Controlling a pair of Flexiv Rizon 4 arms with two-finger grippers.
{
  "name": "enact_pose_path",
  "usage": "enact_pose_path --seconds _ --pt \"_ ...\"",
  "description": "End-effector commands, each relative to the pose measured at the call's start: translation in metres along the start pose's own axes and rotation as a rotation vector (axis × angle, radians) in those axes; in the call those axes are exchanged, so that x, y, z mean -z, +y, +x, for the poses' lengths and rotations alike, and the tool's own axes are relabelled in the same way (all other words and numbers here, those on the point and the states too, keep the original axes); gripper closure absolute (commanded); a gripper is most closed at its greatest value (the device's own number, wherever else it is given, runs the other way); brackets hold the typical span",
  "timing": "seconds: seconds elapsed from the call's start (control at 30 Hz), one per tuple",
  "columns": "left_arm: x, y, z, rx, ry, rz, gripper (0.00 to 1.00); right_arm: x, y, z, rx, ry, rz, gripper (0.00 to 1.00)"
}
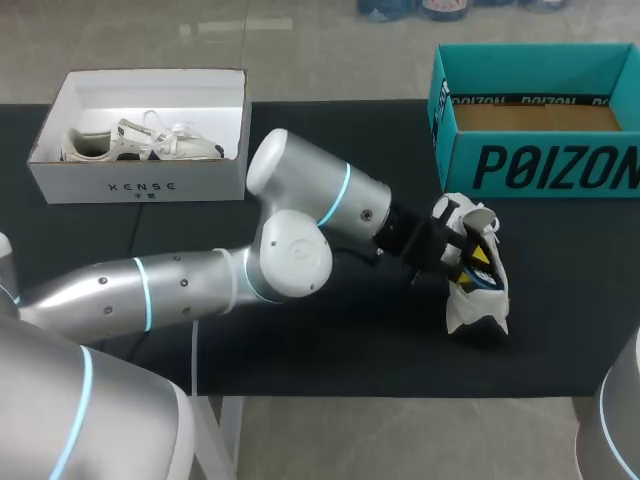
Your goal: Take the shoe out of the shoebox, open the shoe tongue, remove and reinsert the insole, then place the shoe into the shoebox
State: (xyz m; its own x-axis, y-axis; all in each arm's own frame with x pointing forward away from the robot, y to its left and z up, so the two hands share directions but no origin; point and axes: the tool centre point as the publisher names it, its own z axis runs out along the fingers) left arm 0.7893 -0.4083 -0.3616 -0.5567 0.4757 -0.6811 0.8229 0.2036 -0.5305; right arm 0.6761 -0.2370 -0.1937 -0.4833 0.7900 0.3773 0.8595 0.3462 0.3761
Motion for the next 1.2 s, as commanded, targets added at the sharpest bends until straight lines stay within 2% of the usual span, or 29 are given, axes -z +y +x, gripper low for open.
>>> enact_pose_path --seconds 0.03,0.37,0.43,0.6,0.97,1.13,1.17,1.2 --pt "0.01 -0.013 0.003 -0.002 -0.003 -0.015 0.62 0.0 -0.001 0.001 0.0 -0.003 0.0 0.0" --pt "0.01 -0.024 0.008 -0.005 -0.005 -0.013 0.83 0.0 -0.001 0.001 0.0 -0.003 0.0 0.0" --pt "0.009 -0.024 0.01 -0.003 -0.003 -0.012 0.84 0.0 -0.001 0.001 0.0 -0.003 0.0 0.0" --pt "0.004 -0.022 0.013 0.001 0.009 -0.001 1.0 0.0 -0.001 0.001 0.0 -0.003 0.0 0.0" --pt "0.002 0.01 0.012 -0.015 0.053 -0.028 1.0 0.0 -0.001 0.001 0.0 -0.003 0.0 0.0" --pt "0.0 0.012 0.01 -0.019 0.074 -0.017 1.0 0.0 -0.001 0.001 0.0 -0.003 0.0 0.0" --pt "-0.001 0.012 0.01 -0.019 0.074 -0.013 0.73 0.0 -0.001 0.001 0.0 -0.003 0.0 0.0" --pt "-0.001 0.01 0.01 -0.02 0.074 -0.012 0.56 0.0 -0.001 0.001 0.0 -0.003 0.0 0.0"
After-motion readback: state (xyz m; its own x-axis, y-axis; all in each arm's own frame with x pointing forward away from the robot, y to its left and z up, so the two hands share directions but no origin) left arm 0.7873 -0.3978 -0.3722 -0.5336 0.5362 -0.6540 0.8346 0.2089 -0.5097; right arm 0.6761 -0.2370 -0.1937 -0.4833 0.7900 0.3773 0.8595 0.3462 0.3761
